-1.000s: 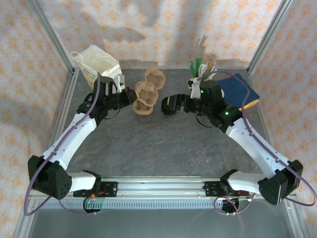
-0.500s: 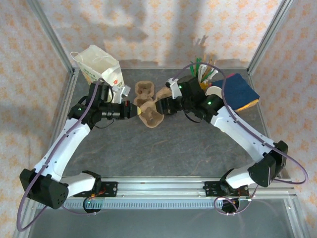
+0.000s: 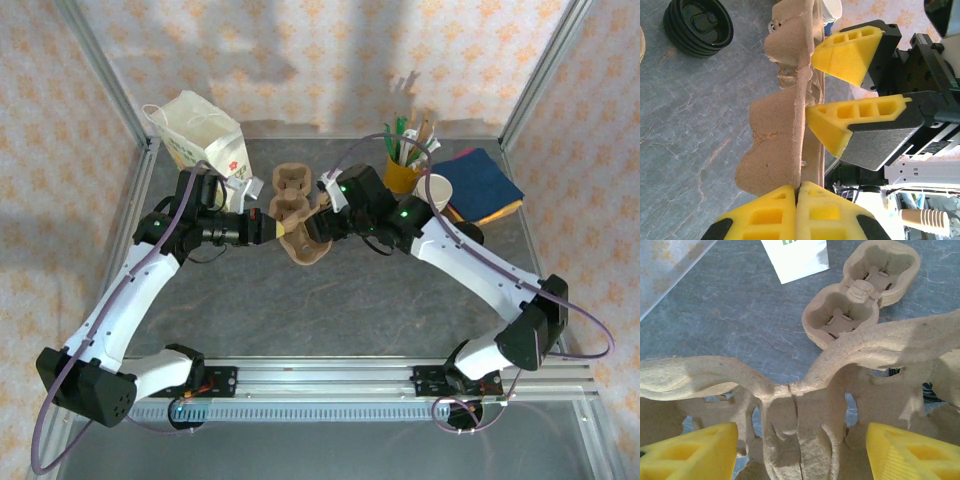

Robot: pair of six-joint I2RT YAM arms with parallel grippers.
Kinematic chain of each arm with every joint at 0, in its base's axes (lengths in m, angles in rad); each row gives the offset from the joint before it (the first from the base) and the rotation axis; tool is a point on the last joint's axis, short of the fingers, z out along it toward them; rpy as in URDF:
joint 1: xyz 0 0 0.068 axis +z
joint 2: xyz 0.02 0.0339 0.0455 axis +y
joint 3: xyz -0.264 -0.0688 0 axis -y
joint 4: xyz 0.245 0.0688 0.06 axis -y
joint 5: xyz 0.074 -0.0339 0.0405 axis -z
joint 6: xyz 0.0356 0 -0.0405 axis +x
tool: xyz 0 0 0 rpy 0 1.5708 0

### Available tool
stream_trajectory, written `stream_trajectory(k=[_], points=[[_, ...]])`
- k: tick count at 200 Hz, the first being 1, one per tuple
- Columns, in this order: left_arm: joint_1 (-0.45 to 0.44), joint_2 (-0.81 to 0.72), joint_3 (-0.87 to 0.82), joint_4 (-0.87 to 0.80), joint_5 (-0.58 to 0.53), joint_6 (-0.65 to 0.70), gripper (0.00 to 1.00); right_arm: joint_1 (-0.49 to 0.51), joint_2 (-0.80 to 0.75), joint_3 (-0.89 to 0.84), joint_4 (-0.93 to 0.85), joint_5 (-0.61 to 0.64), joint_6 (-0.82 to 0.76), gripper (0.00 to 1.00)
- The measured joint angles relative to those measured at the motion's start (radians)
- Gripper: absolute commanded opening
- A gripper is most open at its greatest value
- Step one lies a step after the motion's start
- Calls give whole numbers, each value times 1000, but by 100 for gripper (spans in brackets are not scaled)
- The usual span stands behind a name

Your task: Pack the takeout coffee

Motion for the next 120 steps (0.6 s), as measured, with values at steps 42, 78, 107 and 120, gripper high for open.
stream_trajectory(k=[42,78,107,120], points=[[0,0,1,1,0,0,0,1,3,-13,4,27,0,64],[0,1,1,1,0,0,0,2,3,-38,8,26,0,63],[0,1,1,1,2,0,0,6,5,-40,15,26,0,63],[0,1,1,1,3,0,0,6,9,-40,18,24,1,65]])
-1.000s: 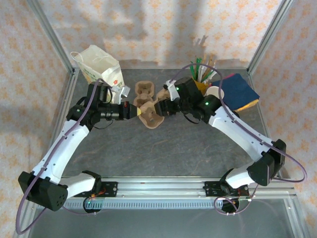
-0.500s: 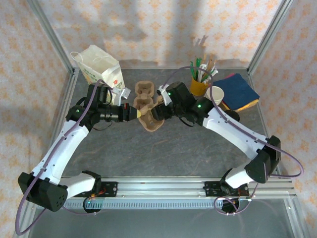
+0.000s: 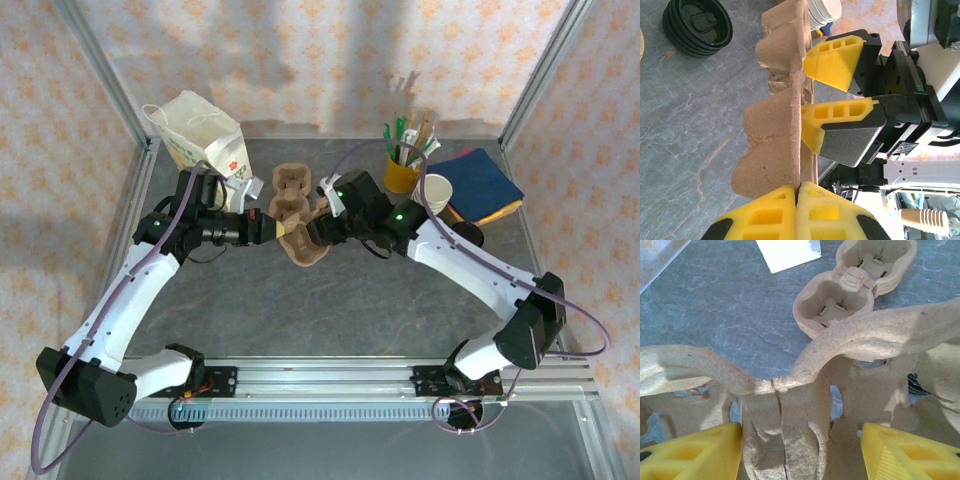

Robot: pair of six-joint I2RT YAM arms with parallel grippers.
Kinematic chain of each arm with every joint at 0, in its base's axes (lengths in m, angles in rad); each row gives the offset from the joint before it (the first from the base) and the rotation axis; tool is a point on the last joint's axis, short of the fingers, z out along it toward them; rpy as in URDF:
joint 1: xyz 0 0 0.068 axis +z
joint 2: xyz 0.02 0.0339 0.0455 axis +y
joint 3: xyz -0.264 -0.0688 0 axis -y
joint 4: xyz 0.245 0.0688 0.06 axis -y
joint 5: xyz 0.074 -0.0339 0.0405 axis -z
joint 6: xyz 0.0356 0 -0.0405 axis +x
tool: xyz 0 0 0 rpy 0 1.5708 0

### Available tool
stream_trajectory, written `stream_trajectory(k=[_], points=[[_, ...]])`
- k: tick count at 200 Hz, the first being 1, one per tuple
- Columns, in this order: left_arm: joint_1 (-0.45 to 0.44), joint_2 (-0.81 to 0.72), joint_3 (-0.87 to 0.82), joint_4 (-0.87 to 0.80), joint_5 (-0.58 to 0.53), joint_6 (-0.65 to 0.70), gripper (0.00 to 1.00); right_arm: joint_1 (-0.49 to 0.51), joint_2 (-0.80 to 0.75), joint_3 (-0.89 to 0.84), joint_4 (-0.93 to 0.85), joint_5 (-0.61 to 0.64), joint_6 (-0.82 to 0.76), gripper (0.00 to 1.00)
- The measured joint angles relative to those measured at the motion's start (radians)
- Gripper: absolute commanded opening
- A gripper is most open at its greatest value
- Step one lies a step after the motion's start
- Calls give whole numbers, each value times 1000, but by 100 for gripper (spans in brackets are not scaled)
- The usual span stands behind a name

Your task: Pack the takeout coffee

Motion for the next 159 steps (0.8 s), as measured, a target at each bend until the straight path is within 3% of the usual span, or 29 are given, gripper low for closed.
stream_trajectory(k=[34,159], points=[[0,0,0,3,0,0,0,0,7,-10,7,-21,5,70],[0,0,-3,16,0,-1,0,0,-12,-53,80,-40,41,70]])
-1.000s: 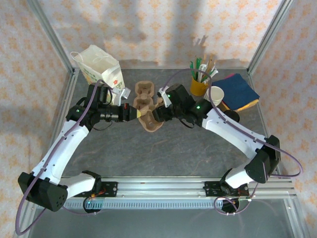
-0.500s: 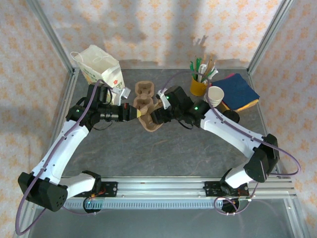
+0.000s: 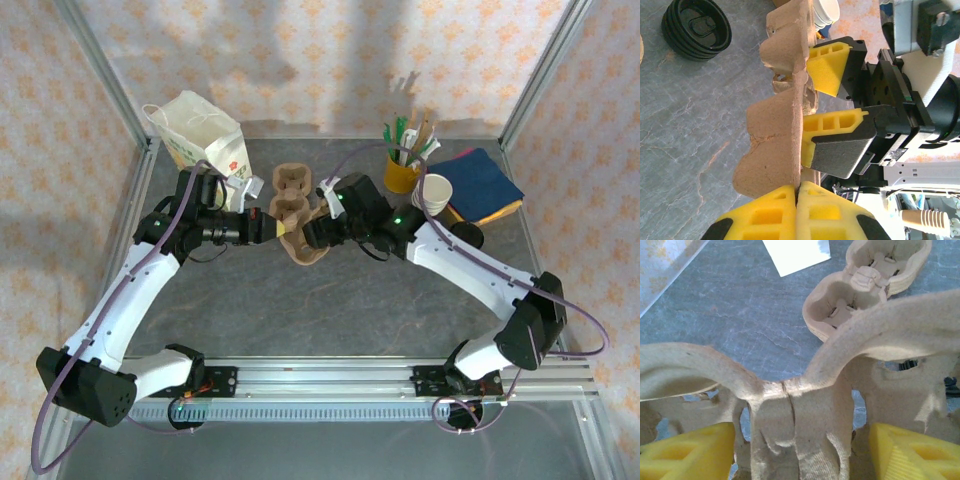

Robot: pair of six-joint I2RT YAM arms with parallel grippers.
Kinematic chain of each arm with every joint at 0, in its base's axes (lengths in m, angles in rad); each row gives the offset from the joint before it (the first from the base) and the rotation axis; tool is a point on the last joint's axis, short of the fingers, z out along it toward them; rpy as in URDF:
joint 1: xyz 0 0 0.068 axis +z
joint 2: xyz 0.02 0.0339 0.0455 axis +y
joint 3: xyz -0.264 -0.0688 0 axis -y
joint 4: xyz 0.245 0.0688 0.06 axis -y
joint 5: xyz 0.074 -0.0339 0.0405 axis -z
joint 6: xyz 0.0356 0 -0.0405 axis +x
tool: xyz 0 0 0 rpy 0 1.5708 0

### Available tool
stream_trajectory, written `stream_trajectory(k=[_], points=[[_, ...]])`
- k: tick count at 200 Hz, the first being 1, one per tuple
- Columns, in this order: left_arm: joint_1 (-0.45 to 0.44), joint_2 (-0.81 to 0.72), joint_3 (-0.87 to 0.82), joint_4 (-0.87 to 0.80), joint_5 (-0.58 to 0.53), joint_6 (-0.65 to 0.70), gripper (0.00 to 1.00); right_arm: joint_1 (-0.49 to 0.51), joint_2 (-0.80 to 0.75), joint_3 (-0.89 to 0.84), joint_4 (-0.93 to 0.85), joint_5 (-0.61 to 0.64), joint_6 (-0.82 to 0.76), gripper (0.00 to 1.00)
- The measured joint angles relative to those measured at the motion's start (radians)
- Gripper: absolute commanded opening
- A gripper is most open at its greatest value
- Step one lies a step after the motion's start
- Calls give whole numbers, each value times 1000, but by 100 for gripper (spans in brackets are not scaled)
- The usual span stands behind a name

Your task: Pack the takeout coffee

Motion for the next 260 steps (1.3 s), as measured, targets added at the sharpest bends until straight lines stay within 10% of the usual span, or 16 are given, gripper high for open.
stream_trajectory(k=[161,198,260], points=[[0,0,-14,64,-1,-44,0,0,-17,-14,16,38,5,44],[0,-6,-21,123,-9,-93,41,0,-34,-14,5,64,-9,42],[16,-14,72,102,-175,-122,64,0,-60,-27,-27,89,-27,40]])
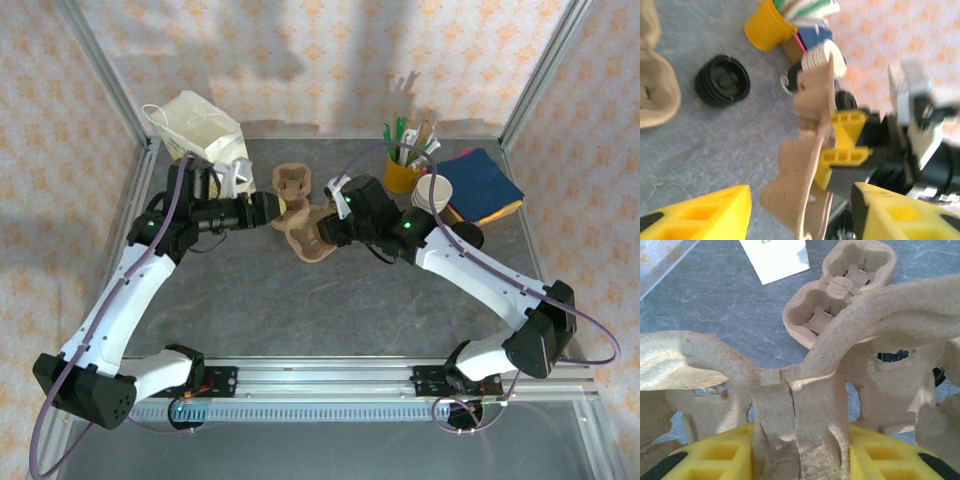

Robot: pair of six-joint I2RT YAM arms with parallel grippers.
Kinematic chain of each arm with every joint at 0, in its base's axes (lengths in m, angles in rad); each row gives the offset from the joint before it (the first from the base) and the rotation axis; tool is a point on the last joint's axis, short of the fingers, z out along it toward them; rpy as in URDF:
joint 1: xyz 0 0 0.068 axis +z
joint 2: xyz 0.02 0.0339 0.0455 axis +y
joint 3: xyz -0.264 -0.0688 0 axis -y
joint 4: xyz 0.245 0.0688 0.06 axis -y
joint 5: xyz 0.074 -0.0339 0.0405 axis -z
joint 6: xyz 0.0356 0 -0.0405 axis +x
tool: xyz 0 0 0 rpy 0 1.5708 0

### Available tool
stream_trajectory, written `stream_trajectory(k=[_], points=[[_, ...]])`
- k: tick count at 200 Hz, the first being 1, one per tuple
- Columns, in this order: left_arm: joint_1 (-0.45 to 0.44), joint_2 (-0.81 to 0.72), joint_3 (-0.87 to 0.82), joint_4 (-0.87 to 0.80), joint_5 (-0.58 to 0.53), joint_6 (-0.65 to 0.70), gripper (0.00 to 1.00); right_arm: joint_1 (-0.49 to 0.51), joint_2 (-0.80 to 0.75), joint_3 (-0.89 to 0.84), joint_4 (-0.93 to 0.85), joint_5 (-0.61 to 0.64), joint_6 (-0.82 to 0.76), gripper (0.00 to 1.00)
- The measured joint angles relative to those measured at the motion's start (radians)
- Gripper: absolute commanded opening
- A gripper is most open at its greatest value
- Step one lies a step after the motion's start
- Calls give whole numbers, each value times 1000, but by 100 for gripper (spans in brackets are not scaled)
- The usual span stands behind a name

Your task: Pack the takeout coffee

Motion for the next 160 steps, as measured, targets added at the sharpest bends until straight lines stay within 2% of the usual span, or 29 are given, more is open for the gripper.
stream_trajectory(k=[21,48,67,87,123,160], points=[[61,5,109,-46,-111,-1,69,0,0,-4,-15,1,0,40],[199,57,271,-125,-264,2,72,0,-2,-19,-30,1,1,40],[297,143,379,-195,-373,3,72,0,-15,-35,-35,0,1,40],[363,258,466,-251,-470,6,69,0,-41,-54,-41,-3,2,40],[406,475,596,-325,-564,9,66,0,-72,-71,-44,-4,11,40],[406,601,695,-353,-569,9,63,0,-86,-88,-46,-7,17,40]])
